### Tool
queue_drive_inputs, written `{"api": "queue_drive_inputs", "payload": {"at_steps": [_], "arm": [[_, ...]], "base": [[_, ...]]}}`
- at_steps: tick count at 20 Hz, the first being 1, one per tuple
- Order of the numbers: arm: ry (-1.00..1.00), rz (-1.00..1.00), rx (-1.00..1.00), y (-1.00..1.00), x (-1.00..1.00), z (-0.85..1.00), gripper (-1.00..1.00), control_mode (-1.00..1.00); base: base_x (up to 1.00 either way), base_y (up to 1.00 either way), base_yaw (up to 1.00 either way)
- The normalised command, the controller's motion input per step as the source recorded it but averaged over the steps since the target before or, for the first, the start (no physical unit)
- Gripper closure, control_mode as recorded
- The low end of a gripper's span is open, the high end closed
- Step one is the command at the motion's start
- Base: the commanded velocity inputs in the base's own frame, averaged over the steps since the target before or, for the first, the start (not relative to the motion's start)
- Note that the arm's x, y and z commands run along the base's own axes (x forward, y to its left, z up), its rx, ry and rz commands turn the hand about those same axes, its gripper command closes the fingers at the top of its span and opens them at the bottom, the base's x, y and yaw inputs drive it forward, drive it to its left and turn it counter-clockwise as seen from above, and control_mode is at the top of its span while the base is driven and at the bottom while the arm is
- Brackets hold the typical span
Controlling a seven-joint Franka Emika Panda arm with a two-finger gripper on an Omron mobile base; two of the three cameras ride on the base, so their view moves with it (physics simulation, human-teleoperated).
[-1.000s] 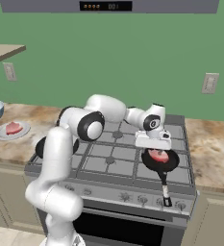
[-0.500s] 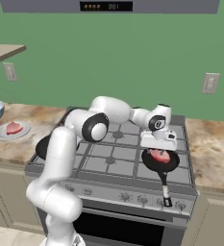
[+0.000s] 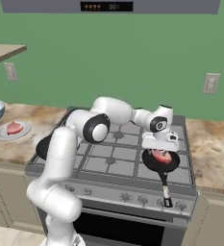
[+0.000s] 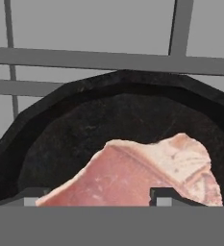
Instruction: Place one of the steaks on the plate and the other in the bowl. Then place the bowl in the fridge.
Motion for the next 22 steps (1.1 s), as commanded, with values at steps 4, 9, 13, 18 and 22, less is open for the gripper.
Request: {"api": "queue_drive_inputs", "payload": {"at_steps": [4, 9, 13, 18, 22], "arm": [[0.0, 0.11, -0.14, 0.09, -0.45, -0.67, -1.0, -1.0], [0.0, 0.13, -0.14, 0.0, -0.27, -0.73, 1.0, -1.0], [-0.1, 0.12, -0.03, -0.23, -0.01, -0.21, 1.0, -1.0], [-0.07, 0.06, 0.05, -0.23, 0.0, 0.15, 1.0, -1.0], [0.0, 0.09, 0.1, 0.0, 0.0, 0.45, 1.0, -1.0]], "base": [[0.0, 0.0, 0.0], [0.0, 0.0, 0.0], [0.0, 0.0, 0.0], [0.0, 0.0, 0.0], [0.0, 0.0, 0.0]]}}
